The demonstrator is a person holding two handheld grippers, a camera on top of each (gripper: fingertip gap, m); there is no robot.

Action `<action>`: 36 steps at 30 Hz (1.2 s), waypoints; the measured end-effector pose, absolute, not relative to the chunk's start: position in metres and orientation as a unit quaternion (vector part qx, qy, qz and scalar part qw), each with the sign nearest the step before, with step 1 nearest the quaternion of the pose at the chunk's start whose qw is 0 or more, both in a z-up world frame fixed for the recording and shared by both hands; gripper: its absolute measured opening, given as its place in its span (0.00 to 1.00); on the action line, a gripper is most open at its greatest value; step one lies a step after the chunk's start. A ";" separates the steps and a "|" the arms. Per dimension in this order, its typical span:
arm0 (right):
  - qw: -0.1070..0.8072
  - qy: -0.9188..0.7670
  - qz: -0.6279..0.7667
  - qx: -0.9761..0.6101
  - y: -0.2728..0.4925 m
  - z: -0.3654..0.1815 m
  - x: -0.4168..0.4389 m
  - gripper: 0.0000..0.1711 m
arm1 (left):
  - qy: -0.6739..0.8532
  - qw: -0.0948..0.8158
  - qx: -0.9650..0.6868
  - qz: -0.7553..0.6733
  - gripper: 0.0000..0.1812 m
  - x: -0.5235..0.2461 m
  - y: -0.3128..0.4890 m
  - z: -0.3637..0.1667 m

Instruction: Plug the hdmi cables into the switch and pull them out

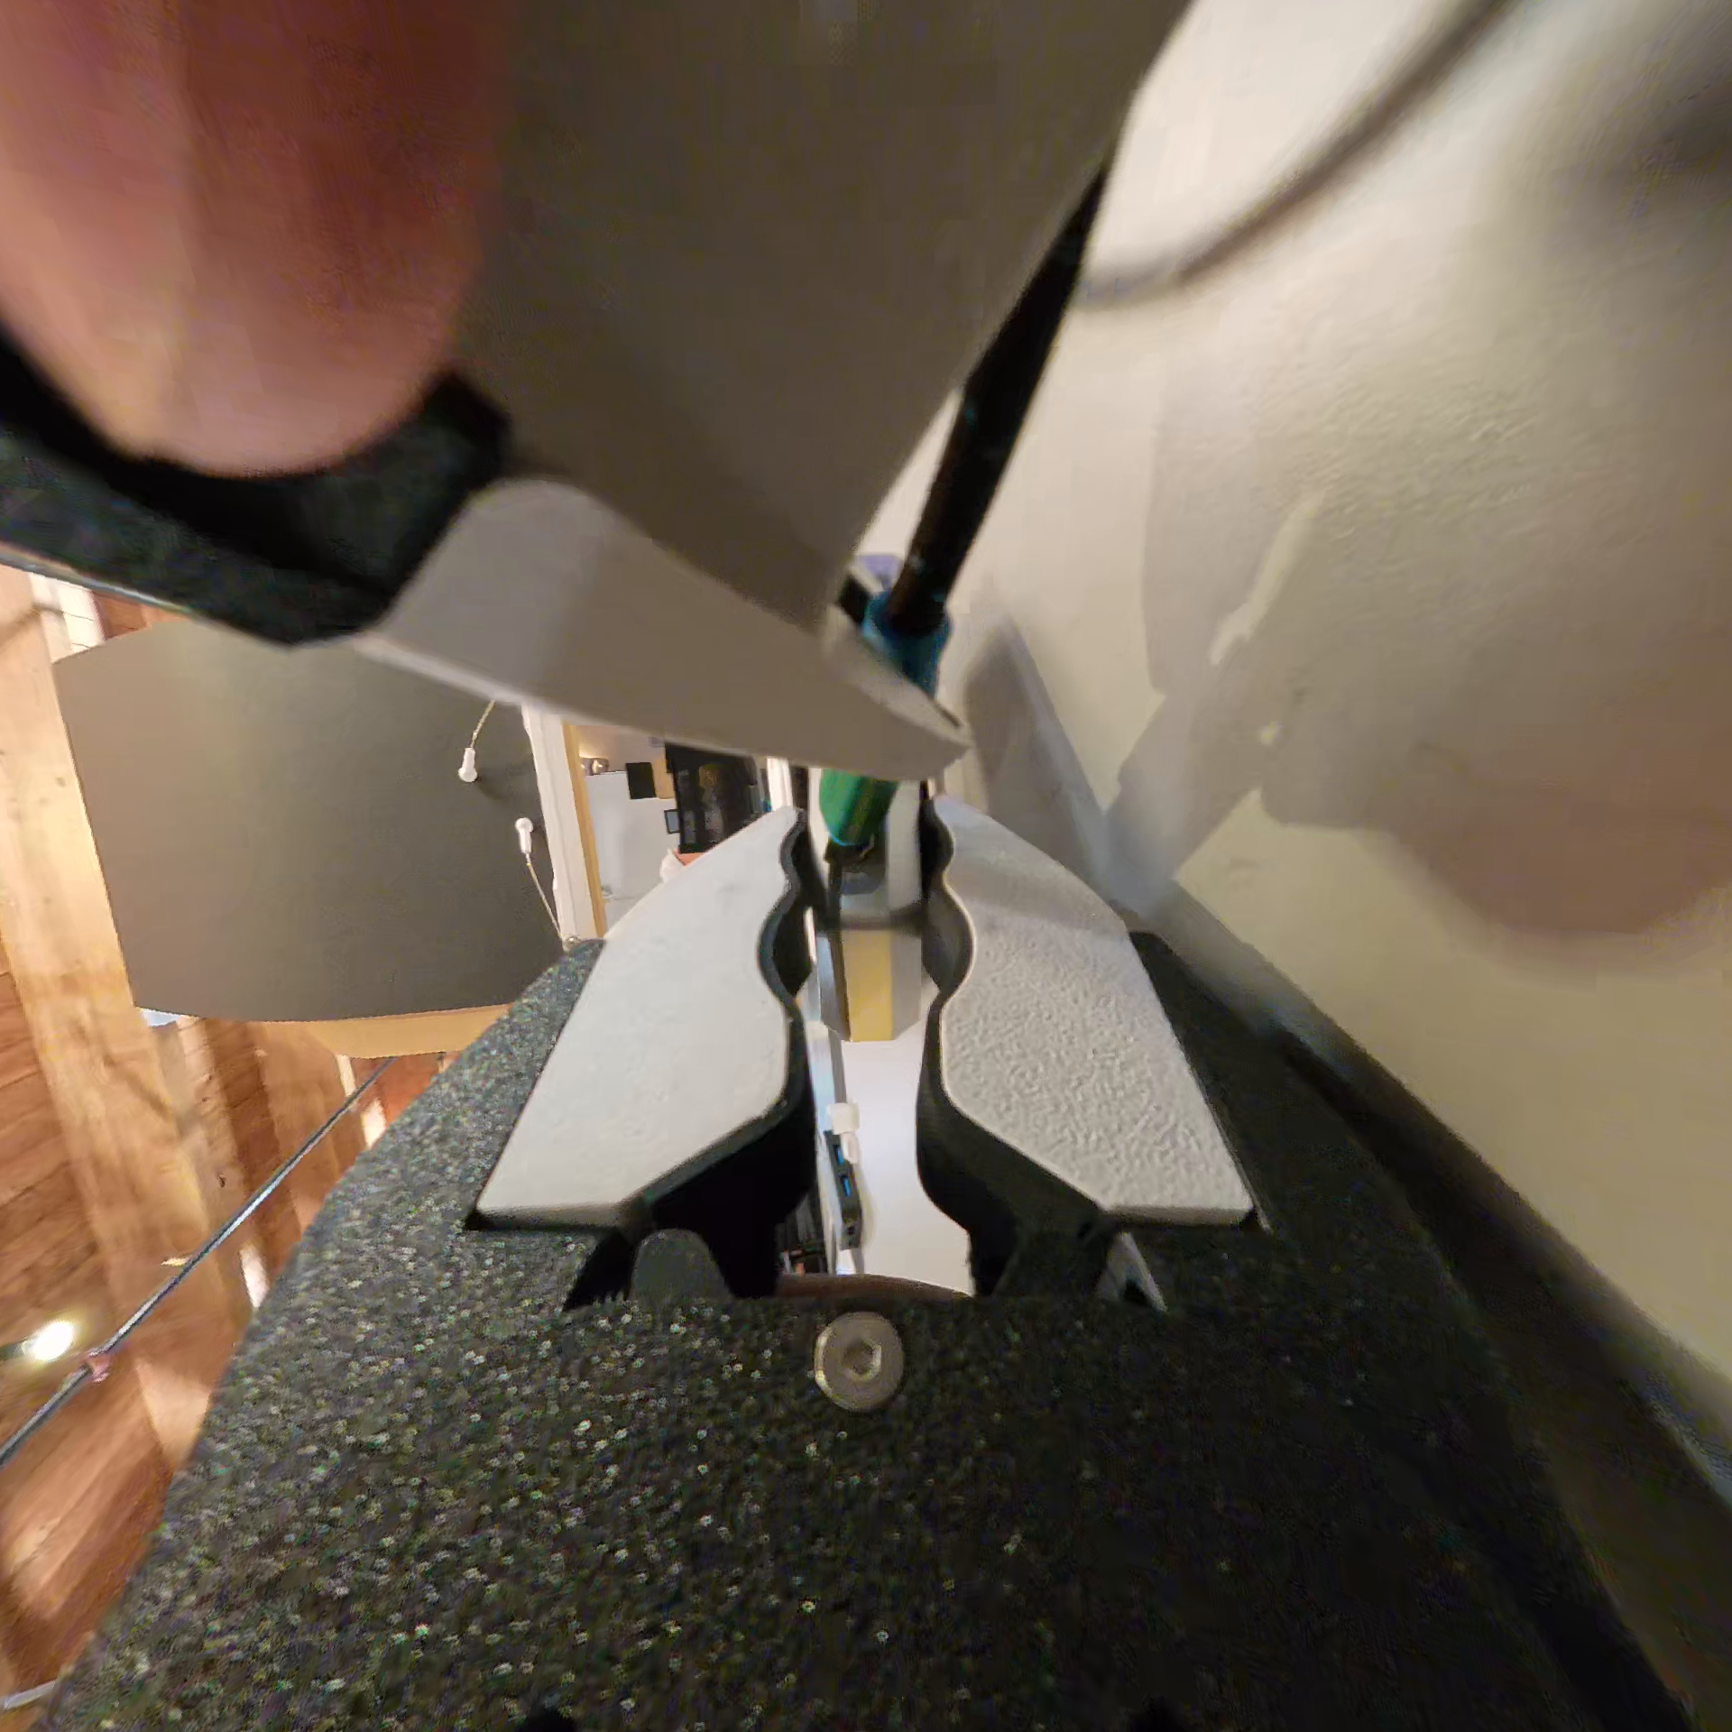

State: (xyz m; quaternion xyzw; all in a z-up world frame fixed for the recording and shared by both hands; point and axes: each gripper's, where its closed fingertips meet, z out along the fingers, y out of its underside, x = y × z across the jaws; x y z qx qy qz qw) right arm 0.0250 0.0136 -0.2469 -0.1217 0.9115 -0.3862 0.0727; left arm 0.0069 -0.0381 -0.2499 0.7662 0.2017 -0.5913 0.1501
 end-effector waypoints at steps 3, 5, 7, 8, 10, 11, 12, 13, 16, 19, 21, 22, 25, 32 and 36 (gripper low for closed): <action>0.066 0.912 -0.384 -0.129 0.014 -0.248 0.024 0.11 | 0.202 0.143 0.770 -0.587 0.11 0.007 -0.038 -0.253; 0.050 0.917 -0.368 -0.144 0.016 -0.254 0.023 0.11 | 0.201 0.132 0.774 -0.586 0.11 0.006 -0.035 -0.254; 0.036 0.920 -0.360 -0.152 0.017 -0.258 0.022 0.12 | 0.201 0.131 0.779 -0.580 0.12 0.006 -0.034 -0.256; 0.036 0.920 -0.359 -0.154 0.017 -0.258 0.022 0.12 | 0.199 0.133 0.779 -0.579 0.12 0.006 -0.034 -0.257; 0.039 0.920 -0.358 -0.155 0.017 -0.258 0.023 0.12 | 0.195 0.136 0.780 -0.579 0.12 0.006 -0.034 -0.258; 0.043 0.920 -0.358 -0.154 0.018 -0.258 0.023 0.11 | 0.194 0.137 0.780 -0.579 0.12 0.006 -0.034 -0.257; 0.049 0.919 -0.359 -0.152 0.018 -0.257 0.023 0.11 | 0.190 0.141 0.779 -0.580 0.12 0.006 -0.033 -0.256; 0.056 0.919 -0.360 -0.150 0.018 -0.256 0.023 0.11 | 0.188 0.144 0.779 -0.581 0.12 0.006 -0.033 -0.256; 0.069 0.919 -0.361 -0.145 0.018 -0.254 0.024 0.11 | 0.178 0.148 0.780 -0.581 0.11 0.005 -0.033 -0.256; 0.068 0.919 -0.361 -0.146 0.018 -0.254 0.025 0.11 | 0.172 0.158 0.781 -0.579 0.11 0.005 -0.033 -0.257; 0.066 0.918 -0.363 -0.148 0.018 -0.253 0.026 0.11 | 0.166 0.167 0.782 -0.577 0.11 0.005 -0.032 -0.257; 0.063 0.917 -0.364 -0.150 0.018 -0.252 0.026 0.11 | 0.162 0.169 0.783 -0.576 0.11 0.005 -0.032 -0.258; 0.050 0.916 -0.362 -0.164 0.020 -0.252 0.025 0.11 | 0.159 0.160 0.786 -0.576 0.11 0.004 -0.031 -0.258; -0.032 0.904 -0.339 -0.258 0.024 -0.258 0.021 0.11 | 0.141 0.157 0.791 -0.574 0.11 0.002 -0.025 -0.258; -0.029 0.899 -0.342 -0.271 0.023 -0.258 0.020 0.11 | 0.124 0.165 0.794 -0.572 0.11 0.000 -0.024 -0.258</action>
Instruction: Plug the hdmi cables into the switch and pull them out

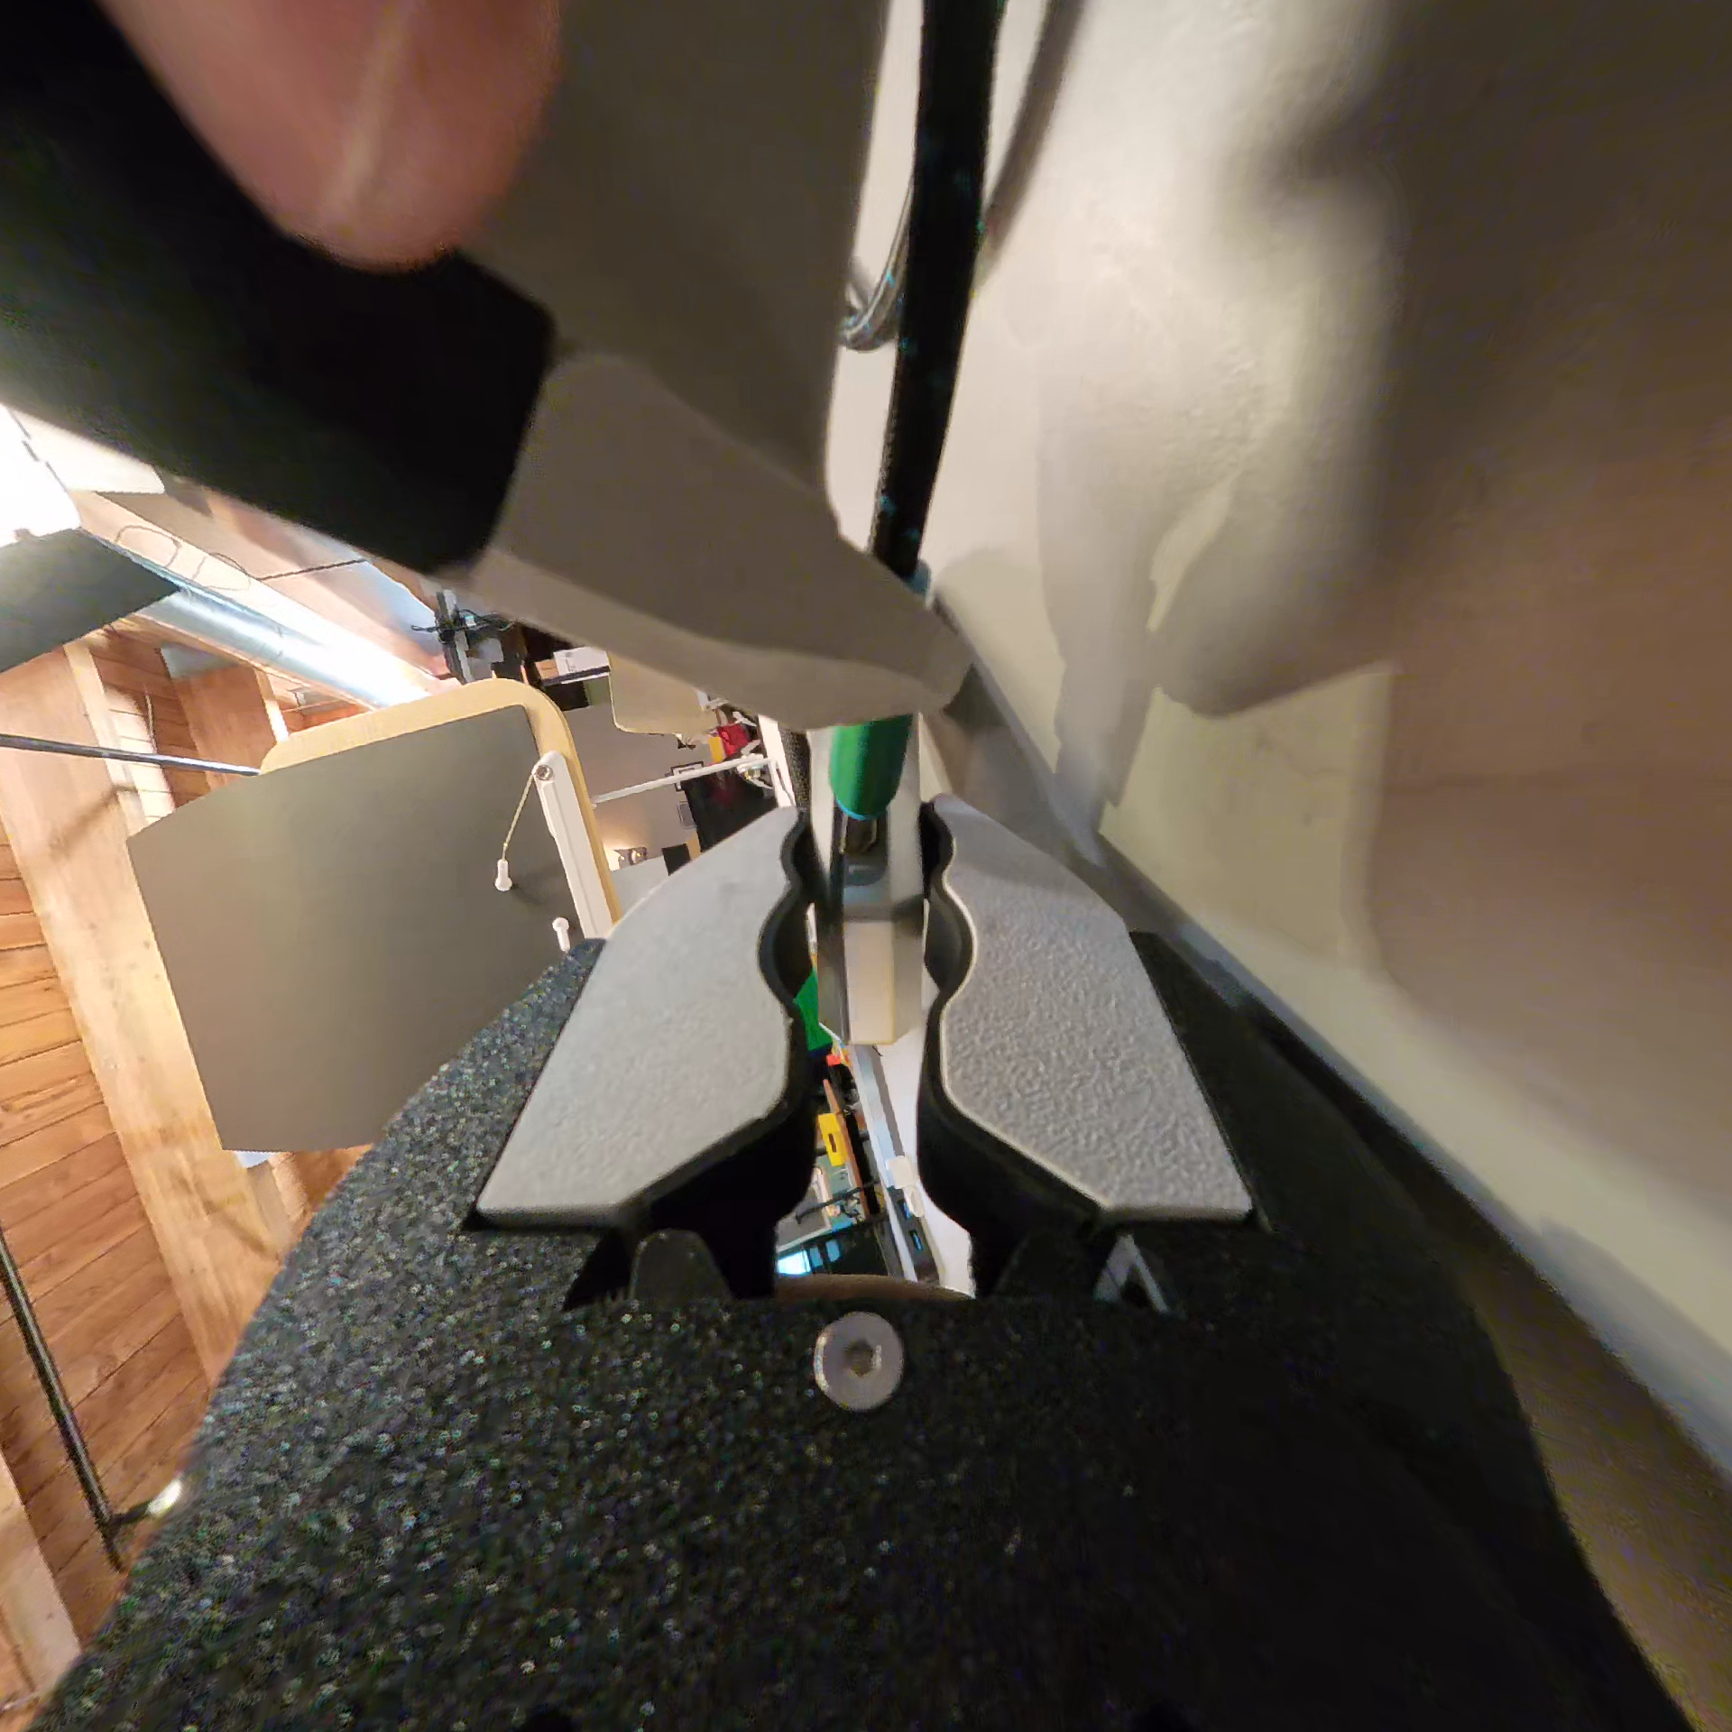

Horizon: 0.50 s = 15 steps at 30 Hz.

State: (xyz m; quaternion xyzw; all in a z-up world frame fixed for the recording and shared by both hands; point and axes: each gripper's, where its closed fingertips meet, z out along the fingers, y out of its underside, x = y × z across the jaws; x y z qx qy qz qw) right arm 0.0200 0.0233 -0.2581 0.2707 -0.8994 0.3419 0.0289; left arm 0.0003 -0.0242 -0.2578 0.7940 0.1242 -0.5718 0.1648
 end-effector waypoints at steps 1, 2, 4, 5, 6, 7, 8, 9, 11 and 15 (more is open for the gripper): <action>0.021 -0.900 0.344 0.268 0.023 -0.258 0.020 0.11 | 0.125 0.165 0.794 -0.572 0.11 0.000 -0.024 -0.258; 0.014 -0.899 0.347 0.265 0.022 -0.258 0.021 0.11 | 0.127 0.163 0.794 -0.572 0.11 0.000 -0.025 -0.258; -0.002 -0.900 0.353 0.256 0.021 -0.257 0.022 0.11 | 0.133 0.161 0.793 -0.573 0.11 0.000 -0.026 -0.258; -0.009 -0.900 0.355 0.251 0.020 -0.257 0.023 0.12 | 0.136 0.160 0.792 -0.573 0.11 0.000 -0.026 -0.258; -0.017 -0.901 0.358 0.244 0.019 -0.256 0.023 0.12 | 0.140 0.159 0.792 -0.573 0.11 0.000 -0.027 -0.258; -0.028 -0.903 0.361 0.233 0.018 -0.256 0.024 0.12 | 0.143 0.158 0.792 -0.573 0.11 0.001 -0.027 -0.258; -0.040 -0.903 0.370 0.216 0.016 -0.253 0.025 0.11 | 0.147 0.152 0.792 -0.573 0.11 0.001 -0.025 -0.258; -0.059 -0.899 0.385 0.199 0.014 -0.248 0.027 0.05 | 0.144 0.132 0.794 -0.575 0.11 0.000 -0.018 -0.258; -0.077 -0.894 0.403 0.180 0.011 -0.242 0.029 0.00 | 0.171 0.107 0.793 -0.575 0.11 -0.001 -0.008 -0.258; -0.043 -0.895 0.398 0.198 0.013 -0.243 0.023 0.01 | 0.201 0.108 0.788 -0.573 0.11 -0.005 -0.009 -0.258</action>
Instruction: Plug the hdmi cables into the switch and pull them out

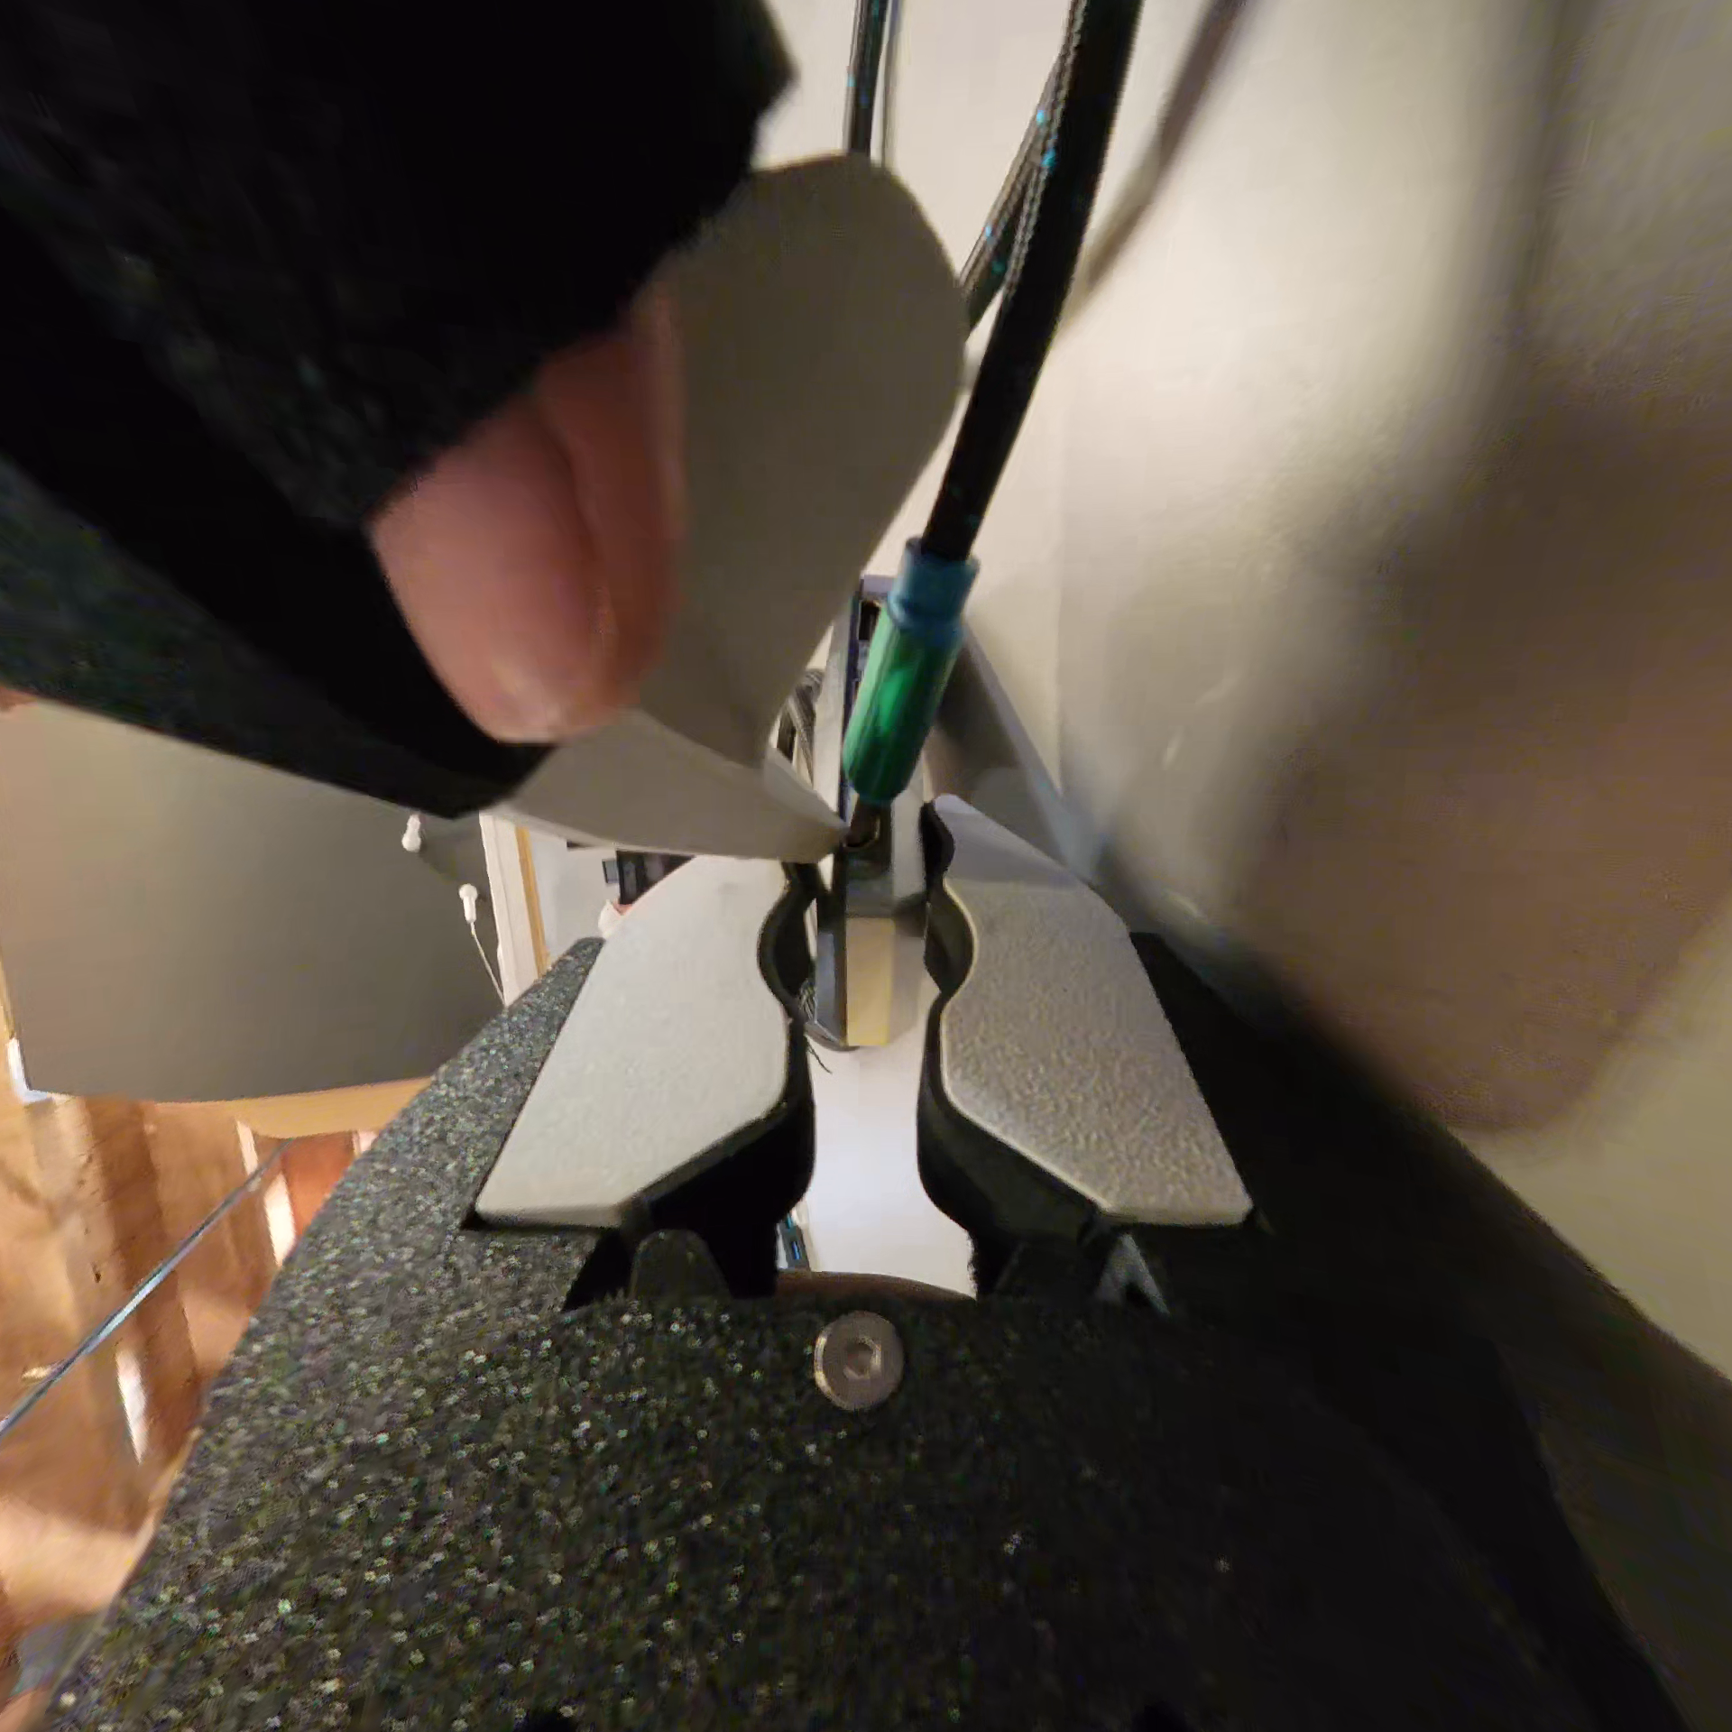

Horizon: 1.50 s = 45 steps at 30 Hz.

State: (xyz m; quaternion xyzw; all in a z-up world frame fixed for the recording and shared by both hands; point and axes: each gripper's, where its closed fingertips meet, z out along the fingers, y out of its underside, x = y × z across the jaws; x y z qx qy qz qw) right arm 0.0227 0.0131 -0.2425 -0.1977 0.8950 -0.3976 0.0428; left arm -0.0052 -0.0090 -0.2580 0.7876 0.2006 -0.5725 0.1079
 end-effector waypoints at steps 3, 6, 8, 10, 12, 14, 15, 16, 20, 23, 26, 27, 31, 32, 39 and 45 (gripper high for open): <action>0.037 0.892 -0.404 -0.197 0.015 -0.237 0.015 0.08 | 0.206 0.095 0.788 -0.572 0.12 -0.005 -0.014 -0.258; 0.045 0.894 -0.401 -0.192 0.020 -0.233 0.006 0.13 | 0.214 0.087 0.788 -0.571 0.12 -0.003 -0.017 -0.258; 0.059 0.896 -0.393 -0.195 0.024 -0.233 0.006 0.15 | 0.219 0.084 0.787 -0.570 0.12 -0.003 -0.018 -0.258; 0.081 0.902 -0.374 -0.201 0.030 -0.239 0.011 0.16 | 0.223 0.081 0.787 -0.570 0.12 -0.003 -0.018 -0.258; 0.091 0.910 -0.351 -0.203 0.034 -0.247 0.014 0.17 | 0.228 0.075 0.785 -0.571 0.12 -0.003 -0.018 -0.257; 0.095 0.916 -0.334 -0.202 0.036 -0.254 0.014 0.18 | 0.231 0.070 0.783 -0.573 0.12 -0.003 -0.018 -0.256; 0.100 0.918 -0.326 -0.202 0.038 -0.257 0.014 0.18 | 0.233 0.067 0.783 -0.573 0.12 -0.003 -0.018 -0.255; 0.106 0.920 -0.318 -0.203 0.039 -0.260 0.015 0.18 | 0.234 0.065 0.783 -0.573 0.12 -0.003 -0.018 -0.255; 0.115 0.923 -0.299 -0.211 0.042 -0.268 0.018 0.16 | 0.233 0.064 0.783 -0.573 0.12 -0.003 -0.018 -0.255; 0.097 0.925 -0.297 -0.215 0.039 -0.272 0.016 0.14 | 0.227 0.065 0.786 -0.572 0.12 -0.004 -0.016 -0.257; 0.071 0.910 -0.346 -0.217 0.028 -0.257 0.011 0.16 | 0.228 0.061 0.784 -0.574 0.12 -0.004 -0.016 -0.255; 0.049 0.899 -0.370 -0.228 0.024 -0.251 0.008 0.17 | 0.229 0.059 0.782 -0.577 0.12 -0.004 -0.016 -0.253; -0.078 0.841 -0.439 -0.306 0.010 -0.233 0.000 0.19 | 0.231 0.052 0.776 -0.585 0.12 -0.004 -0.017 -0.249; -0.098 0.826 -0.448 -0.327 0.008 -0.231 0.002 0.20 | 0.230 0.052 0.775 -0.586 0.12 -0.004 -0.017 -0.248; -0.215 0.769 -0.448 -0.402 -0.004 -0.245 0.000 0.31 | 0.208 0.037 0.771 -0.600 0.11 -0.001 -0.010 -0.242; -0.268 0.746 -0.440 -0.422 -0.009 -0.256 -0.011 0.15 | 0.172 0.001 0.775 -0.608 0.11 0.000 0.006 -0.240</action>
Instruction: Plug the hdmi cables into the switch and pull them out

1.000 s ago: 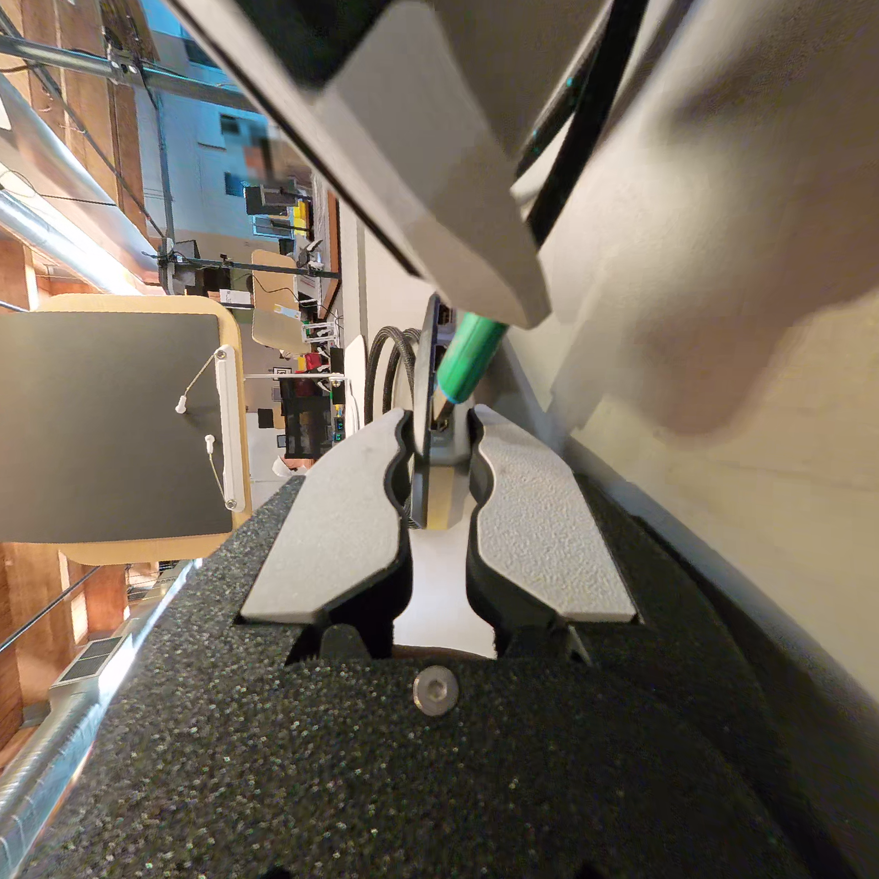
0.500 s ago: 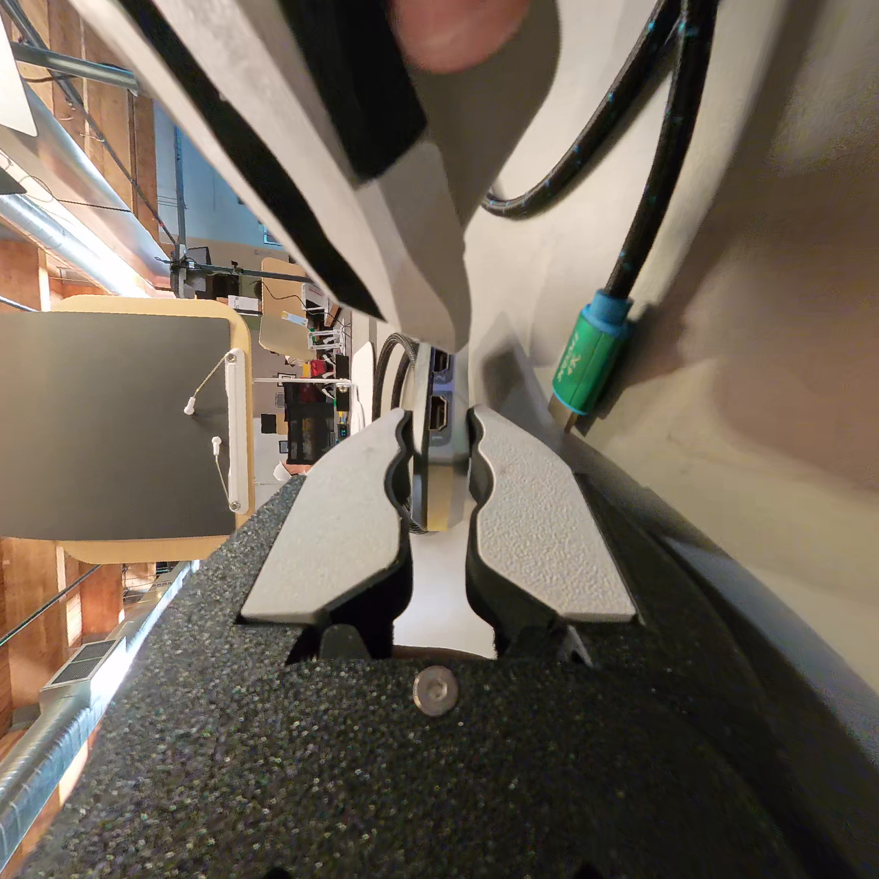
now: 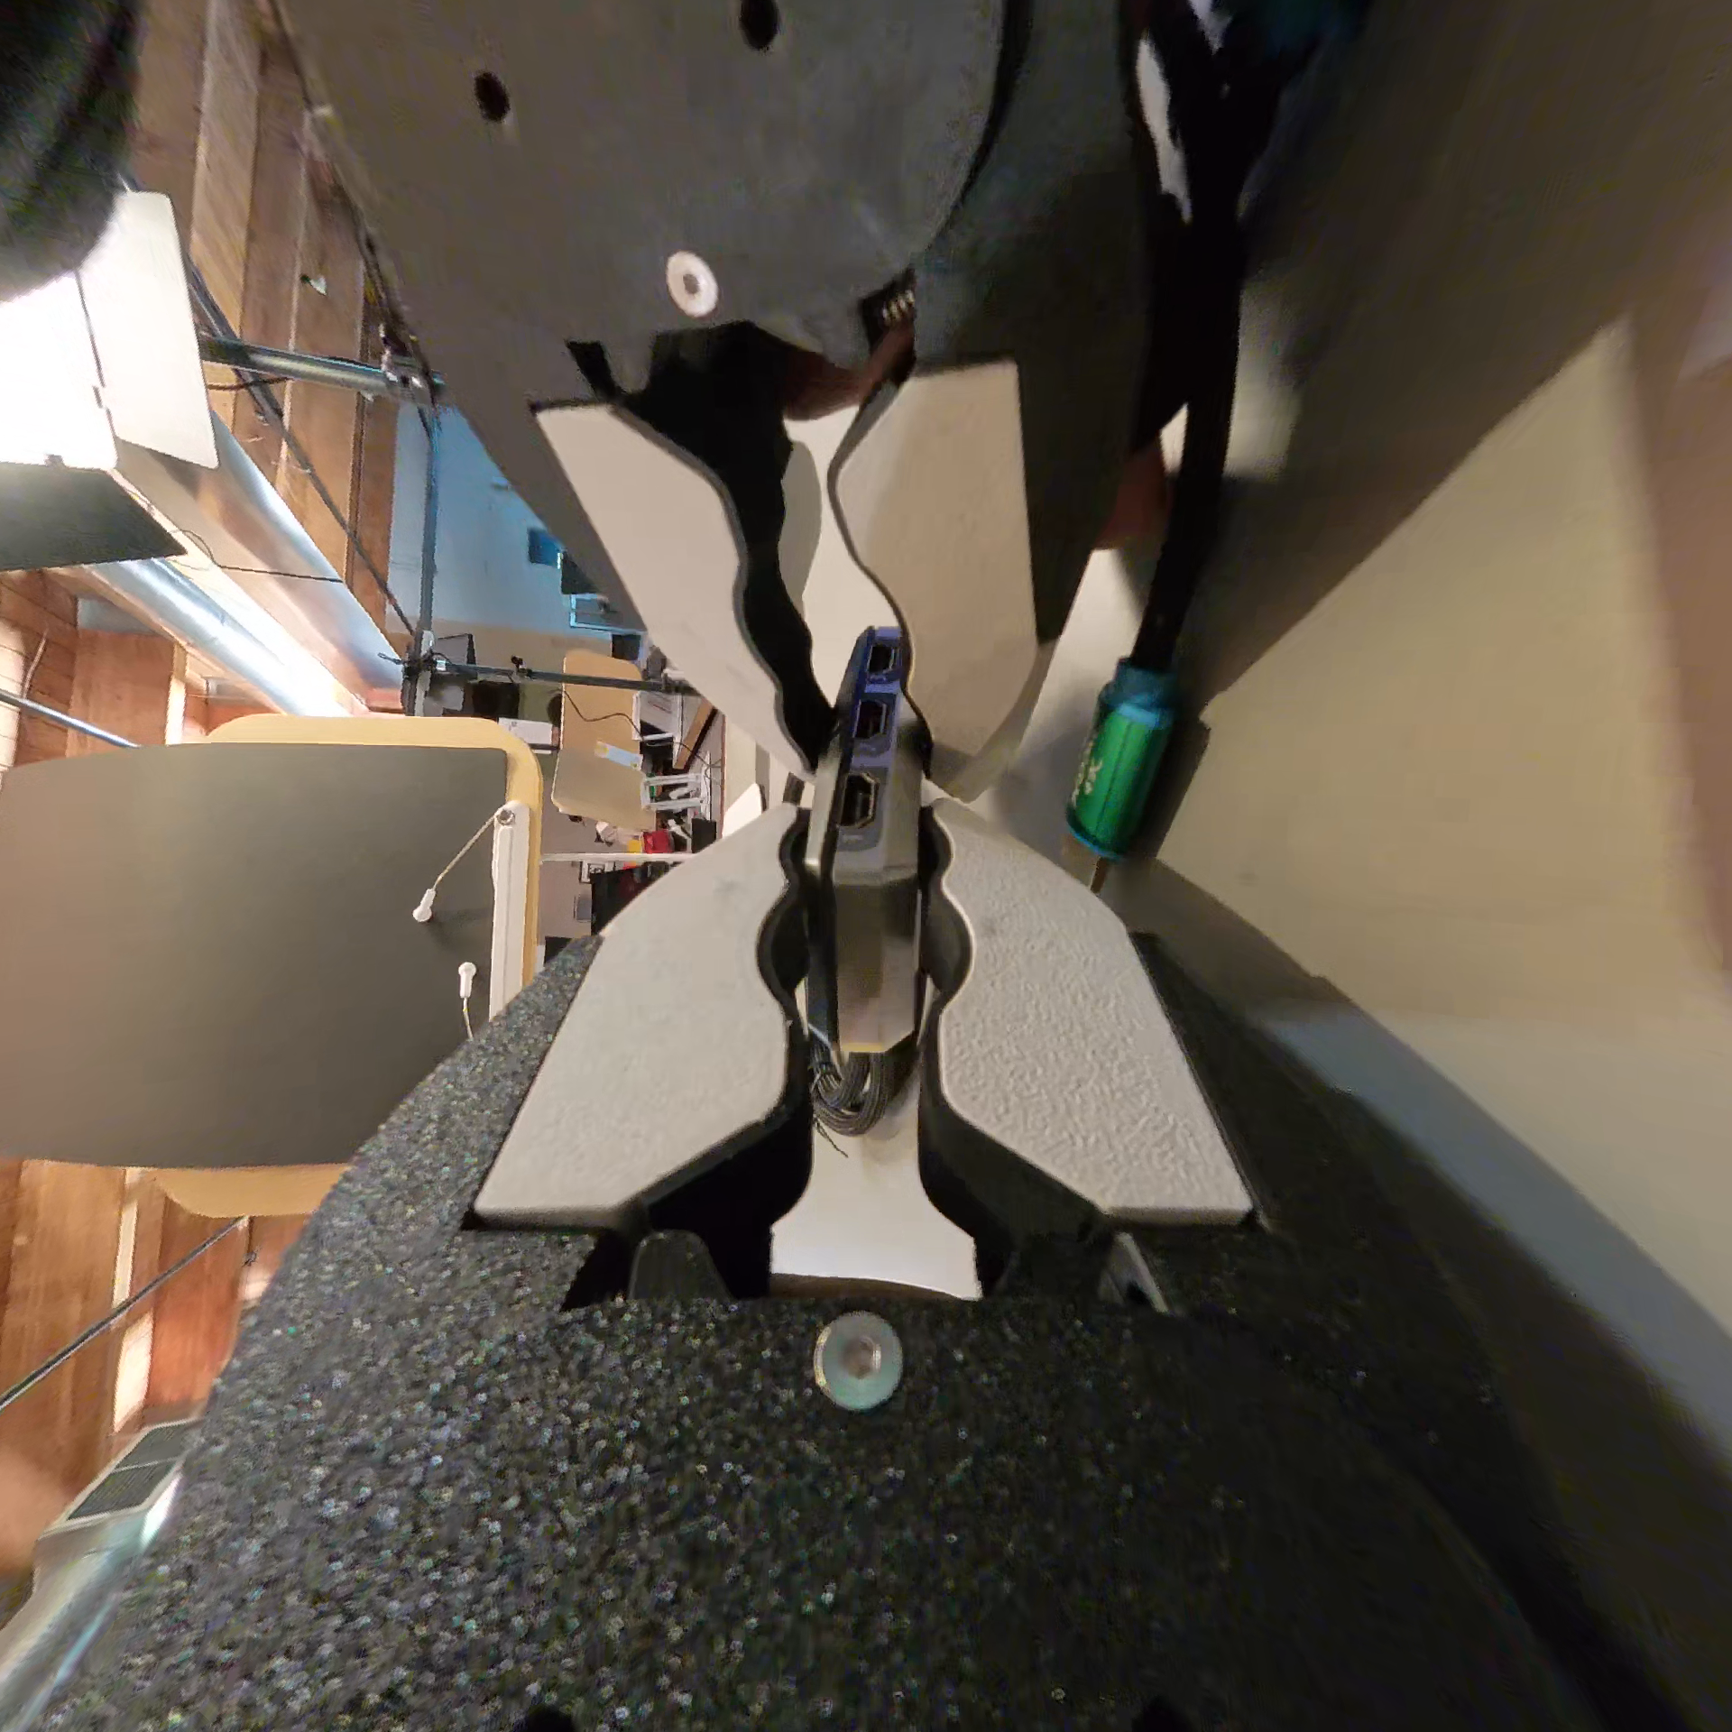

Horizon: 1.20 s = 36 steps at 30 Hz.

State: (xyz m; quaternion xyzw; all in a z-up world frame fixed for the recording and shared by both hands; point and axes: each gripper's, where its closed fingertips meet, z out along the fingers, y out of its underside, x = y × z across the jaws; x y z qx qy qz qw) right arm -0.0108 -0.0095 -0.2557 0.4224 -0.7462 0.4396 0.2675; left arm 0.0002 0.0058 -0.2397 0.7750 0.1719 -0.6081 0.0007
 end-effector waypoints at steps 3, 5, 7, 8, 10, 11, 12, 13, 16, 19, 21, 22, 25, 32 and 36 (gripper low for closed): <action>0.255 -0.736 0.469 0.416 -0.010 -0.246 -0.010 0.13 | 0.190 -0.047 0.752 -0.630 0.15 0.002 0.003 -0.227; 0.251 -0.727 0.485 0.416 -0.009 -0.240 -0.009 0.13 | 0.198 -0.059 0.739 -0.641 0.21 0.005 -0.006 -0.220; 0.246 -0.718 0.499 0.417 -0.009 -0.235 -0.008 0.13 | 0.196 -0.044 0.739 -0.643 0.27 0.008 -0.017 -0.222; 0.243 -0.714 0.505 0.419 -0.008 -0.233 -0.006 0.13 | 0.193 -0.037 0.744 -0.639 0.30 0.010 -0.021 -0.225; 0.236 -0.707 0.515 0.424 -0.007 -0.231 -0.002 0.13 | 0.173 -0.040 0.753 -0.634 0.31 0.011 -0.022 -0.231; 0.233 -0.703 0.518 0.428 -0.007 -0.230 -0.001 0.13 | 0.165 -0.045 0.750 -0.638 0.32 0.011 -0.022 -0.231; 0.231 -0.699 0.522 0.432 -0.006 -0.229 0.001 0.13 | 0.162 -0.049 0.748 -0.641 0.32 0.010 -0.021 -0.230; 0.230 -0.693 0.526 0.435 -0.006 -0.228 0.003 0.13 | 0.165 -0.053 0.748 -0.641 0.32 0.009 -0.021 -0.231; 0.224 -0.678 0.539 0.448 -0.005 -0.225 0.010 0.12 | 0.168 -0.066 0.748 -0.638 0.33 0.005 -0.020 -0.234; 0.221 -0.655 0.550 0.468 -0.002 -0.223 0.019 0.13 | 0.151 -0.098 0.746 -0.642 0.34 0.003 -0.013 -0.232; 0.212 -0.635 0.563 0.484 0.000 -0.221 0.028 0.13 | 0.151 -0.106 0.748 -0.637 0.33 0.000 -0.013 -0.235; 0.210 -0.628 0.566 0.491 0.000 -0.221 0.032 0.13 | 0.149 -0.105 0.749 -0.637 0.33 -0.001 -0.013 -0.236; 0.227 -0.618 0.557 0.506 -0.002 -0.225 0.034 0.13 | 0.144 -0.113 0.748 -0.638 0.18 -0.002 -0.014 -0.235; 0.240 -0.672 0.533 0.455 -0.007 -0.223 0.013 0.16 | 0.168 -0.043 0.743 -0.647 0.17 -0.007 -0.035 -0.233; 0.156 -0.723 0.530 0.415 0.007 -0.216 -0.003 0.16 | 0.158 0.023 0.740 -0.654 0.17 -0.007 -0.058 -0.233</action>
